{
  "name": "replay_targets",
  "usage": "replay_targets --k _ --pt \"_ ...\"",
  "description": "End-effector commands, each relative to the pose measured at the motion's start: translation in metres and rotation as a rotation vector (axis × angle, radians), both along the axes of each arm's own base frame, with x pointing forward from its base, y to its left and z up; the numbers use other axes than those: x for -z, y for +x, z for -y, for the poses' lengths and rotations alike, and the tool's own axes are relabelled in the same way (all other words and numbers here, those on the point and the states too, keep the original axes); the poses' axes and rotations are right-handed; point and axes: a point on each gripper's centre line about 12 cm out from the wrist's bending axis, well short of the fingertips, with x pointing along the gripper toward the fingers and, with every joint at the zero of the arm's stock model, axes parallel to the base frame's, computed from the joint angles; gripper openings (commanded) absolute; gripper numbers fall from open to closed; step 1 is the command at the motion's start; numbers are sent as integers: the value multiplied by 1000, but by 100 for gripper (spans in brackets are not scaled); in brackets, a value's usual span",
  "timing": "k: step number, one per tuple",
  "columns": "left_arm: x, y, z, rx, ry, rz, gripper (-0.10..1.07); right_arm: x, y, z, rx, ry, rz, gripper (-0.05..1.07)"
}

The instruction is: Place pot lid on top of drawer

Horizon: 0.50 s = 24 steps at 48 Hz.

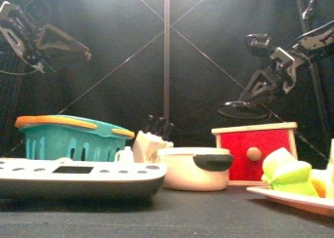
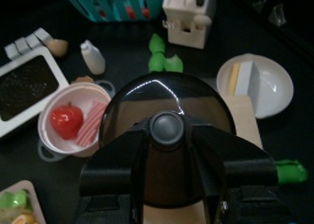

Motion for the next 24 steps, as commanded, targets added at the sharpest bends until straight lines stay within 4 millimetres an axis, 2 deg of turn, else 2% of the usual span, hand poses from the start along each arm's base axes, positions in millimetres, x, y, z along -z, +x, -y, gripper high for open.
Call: replay_targets --k 1,7,16,24 --pt "-7 3 -1 -5 2 20 62 3 -1 4 15 5 -16 54" --pt "-6 2 -1 -6 2 20 62 9 -3 6 27 14 -36 58" --pt "-5 2 -1 -5 2 15 62 12 -5 6 29 17 -43 73" --pt "-4 1 -1 -6 2 12 62 14 -5 6 29 19 -47 81"
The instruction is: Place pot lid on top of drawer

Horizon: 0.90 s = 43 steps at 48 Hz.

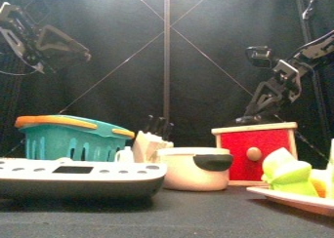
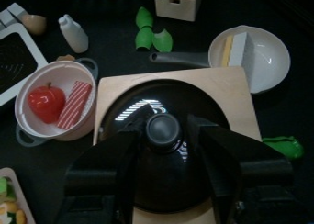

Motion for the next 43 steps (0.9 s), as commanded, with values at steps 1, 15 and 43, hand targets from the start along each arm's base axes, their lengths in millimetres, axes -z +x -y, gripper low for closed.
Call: replay_targets --k 1,15,43 --pt "-5 2 -1 -3 4 14 62 -5 1 2 5 -9 18 81" --pt "-3 2 -1 -3 4 9 62 -6 1 2 4 -11 19 83" --pt "-2 1 -1 -2 5 6 62 -7 3 1 -15 -32 14 83"
